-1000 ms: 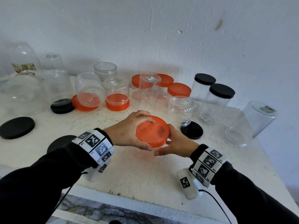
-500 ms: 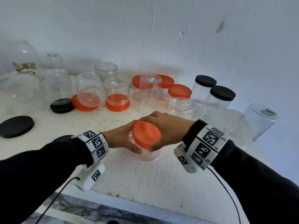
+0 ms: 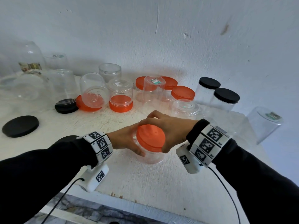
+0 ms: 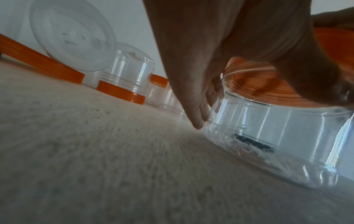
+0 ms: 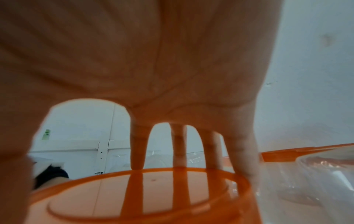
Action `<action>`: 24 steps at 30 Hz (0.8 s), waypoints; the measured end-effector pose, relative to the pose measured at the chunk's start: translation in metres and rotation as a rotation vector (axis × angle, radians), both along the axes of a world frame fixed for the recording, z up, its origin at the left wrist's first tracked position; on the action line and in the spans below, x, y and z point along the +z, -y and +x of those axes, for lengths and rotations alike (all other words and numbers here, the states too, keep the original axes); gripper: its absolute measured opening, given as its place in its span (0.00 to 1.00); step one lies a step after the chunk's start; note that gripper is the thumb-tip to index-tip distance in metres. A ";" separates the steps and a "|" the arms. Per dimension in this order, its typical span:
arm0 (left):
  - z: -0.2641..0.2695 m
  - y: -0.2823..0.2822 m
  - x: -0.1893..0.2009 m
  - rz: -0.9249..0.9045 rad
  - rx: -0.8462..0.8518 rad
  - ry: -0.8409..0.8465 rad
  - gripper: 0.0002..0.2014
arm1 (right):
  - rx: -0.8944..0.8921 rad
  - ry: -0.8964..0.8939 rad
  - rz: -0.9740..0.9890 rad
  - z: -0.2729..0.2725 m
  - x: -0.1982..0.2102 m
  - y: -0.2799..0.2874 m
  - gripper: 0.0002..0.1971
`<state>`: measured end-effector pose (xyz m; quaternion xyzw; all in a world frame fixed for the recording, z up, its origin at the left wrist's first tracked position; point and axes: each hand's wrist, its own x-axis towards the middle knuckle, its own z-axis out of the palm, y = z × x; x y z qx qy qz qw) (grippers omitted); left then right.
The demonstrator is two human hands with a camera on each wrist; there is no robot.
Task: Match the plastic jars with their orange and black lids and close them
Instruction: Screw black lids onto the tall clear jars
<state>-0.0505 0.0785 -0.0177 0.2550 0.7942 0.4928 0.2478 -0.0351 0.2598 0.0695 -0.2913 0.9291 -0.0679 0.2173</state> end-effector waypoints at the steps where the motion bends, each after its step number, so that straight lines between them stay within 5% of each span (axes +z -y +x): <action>1: 0.000 0.000 0.000 0.000 0.012 -0.001 0.43 | -0.003 -0.011 0.004 0.000 -0.001 0.000 0.48; 17: 0.003 -0.002 -0.002 -0.029 0.091 0.001 0.46 | -0.149 -0.319 0.220 0.014 -0.010 0.010 0.49; 24: 0.004 -0.004 -0.005 -0.014 0.080 -0.021 0.47 | 0.004 -0.020 0.087 0.013 0.001 0.003 0.46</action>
